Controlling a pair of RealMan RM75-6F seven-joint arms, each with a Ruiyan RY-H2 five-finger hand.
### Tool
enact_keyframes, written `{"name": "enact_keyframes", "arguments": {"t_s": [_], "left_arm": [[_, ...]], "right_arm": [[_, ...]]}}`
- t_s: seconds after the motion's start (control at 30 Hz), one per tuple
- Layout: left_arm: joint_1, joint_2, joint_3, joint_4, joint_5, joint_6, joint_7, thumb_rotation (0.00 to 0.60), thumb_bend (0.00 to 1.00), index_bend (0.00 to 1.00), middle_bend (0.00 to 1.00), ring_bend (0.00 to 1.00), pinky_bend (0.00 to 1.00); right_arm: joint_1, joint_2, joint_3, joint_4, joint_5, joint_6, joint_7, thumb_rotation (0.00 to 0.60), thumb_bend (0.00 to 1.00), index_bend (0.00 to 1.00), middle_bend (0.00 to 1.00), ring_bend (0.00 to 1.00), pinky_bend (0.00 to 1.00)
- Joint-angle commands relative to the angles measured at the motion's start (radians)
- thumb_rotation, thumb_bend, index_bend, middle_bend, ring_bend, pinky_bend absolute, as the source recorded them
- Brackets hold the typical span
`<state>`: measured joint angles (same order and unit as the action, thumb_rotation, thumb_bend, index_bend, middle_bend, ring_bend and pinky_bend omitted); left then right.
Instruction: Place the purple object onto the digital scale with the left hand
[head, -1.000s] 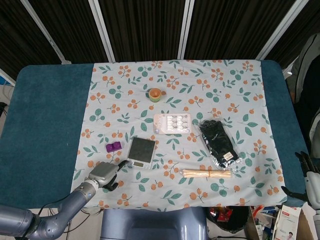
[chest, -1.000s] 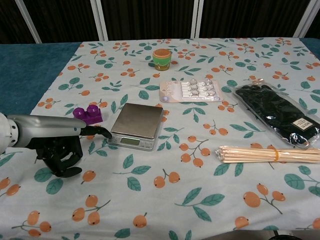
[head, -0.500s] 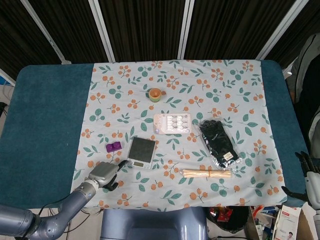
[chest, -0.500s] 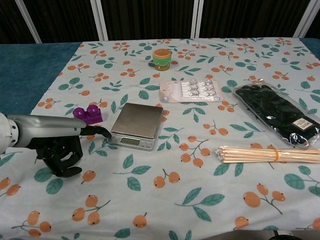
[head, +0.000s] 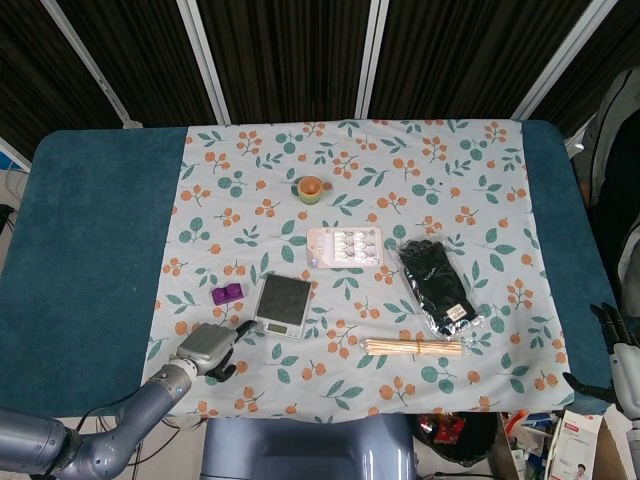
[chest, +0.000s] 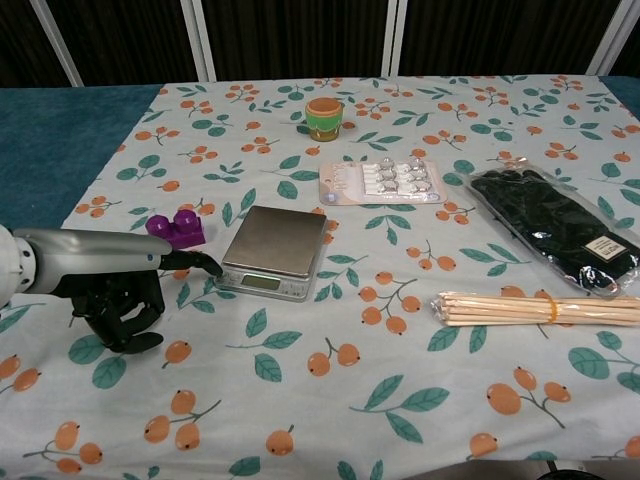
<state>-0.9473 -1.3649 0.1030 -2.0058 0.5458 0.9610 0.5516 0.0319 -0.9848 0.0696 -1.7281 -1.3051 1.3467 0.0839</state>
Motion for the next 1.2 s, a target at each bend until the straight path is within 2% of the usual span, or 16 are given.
{"name": "enact_keyframes", "arguments": {"t_s": [0.03, 0.53, 1.2], "left_arm": [[-0.001, 0.0, -0.001, 0.0, 0.0, -0.001, 0.0, 0.6, 0.45, 0.0, 0.76, 0.8, 0.79], [-0.007, -0.006, 0.002, 0.007, -0.012, -0.009, 0.007, 0.6, 0.45, 0.0, 0.76, 0.8, 0.79], [-0.021, -0.028, 0.032, 0.029, -0.052, 0.006, 0.06, 0.6, 0.45, 0.14, 0.76, 0.8, 0.79]], "right_arm": [[0.0, 0.0, 0.0, 0.0, 0.0, 0.001, 0.0, 0.6, 0.08, 0.01, 0.01, 0.16, 0.19], [0.0, 0.001, 0.001, -0.001, 0.001, 0.0, 0.001, 0.6, 0.09, 0.01, 0.01, 0.16, 0.19], [0.0, 0.002, 0.0, -0.001, 0.0, -0.002, 0.006, 0.6, 0.09, 0.01, 0.01, 0.16, 0.19]]}}
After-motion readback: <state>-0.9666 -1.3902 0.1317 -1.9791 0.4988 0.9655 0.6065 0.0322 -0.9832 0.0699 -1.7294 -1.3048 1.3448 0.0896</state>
